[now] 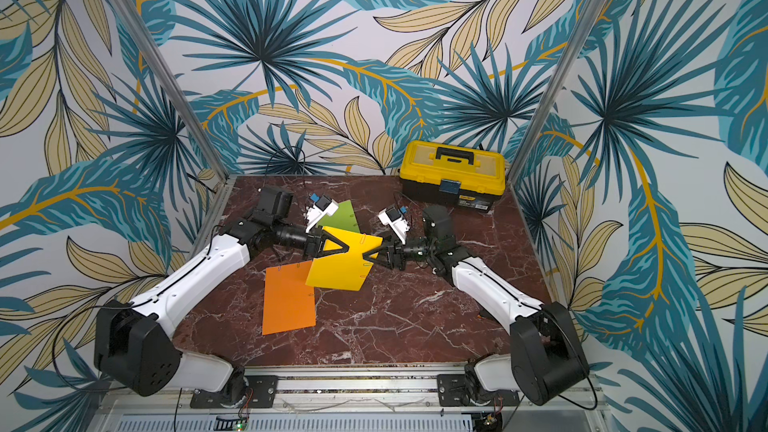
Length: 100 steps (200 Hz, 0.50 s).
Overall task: Unclip the paperclips from the documents
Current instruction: Adjust the document.
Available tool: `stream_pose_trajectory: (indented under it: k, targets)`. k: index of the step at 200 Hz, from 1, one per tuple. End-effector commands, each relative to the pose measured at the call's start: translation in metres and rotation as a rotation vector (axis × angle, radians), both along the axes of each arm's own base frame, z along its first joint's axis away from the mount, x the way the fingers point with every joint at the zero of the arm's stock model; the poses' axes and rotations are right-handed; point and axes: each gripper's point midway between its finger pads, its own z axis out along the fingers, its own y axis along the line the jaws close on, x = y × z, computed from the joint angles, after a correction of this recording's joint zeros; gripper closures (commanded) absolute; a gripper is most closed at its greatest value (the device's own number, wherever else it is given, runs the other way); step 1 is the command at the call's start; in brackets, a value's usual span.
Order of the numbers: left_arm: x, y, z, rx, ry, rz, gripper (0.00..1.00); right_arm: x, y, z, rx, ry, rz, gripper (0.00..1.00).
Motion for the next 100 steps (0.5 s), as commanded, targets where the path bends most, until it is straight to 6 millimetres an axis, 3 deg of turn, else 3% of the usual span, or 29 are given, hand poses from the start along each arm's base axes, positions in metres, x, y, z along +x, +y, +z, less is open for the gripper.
stream_pose_trajectory:
  k: [1,75,100]
  targets:
    - [-0.007,0.004,0.005,-0.013,-0.036,-0.004,1.0,-0.006,-0.008,-0.001,-0.1,-0.054,-0.008,0.49]
    - [-0.018,0.004,-0.024,0.045,0.028,-0.021,1.0,-0.005,-0.011,0.011,-0.193,-0.094,0.039,0.43]
    - [-0.022,0.003,-0.037,0.094,0.049,-0.037,1.0,-0.01,-0.003,0.002,-0.237,-0.061,0.105,0.42]
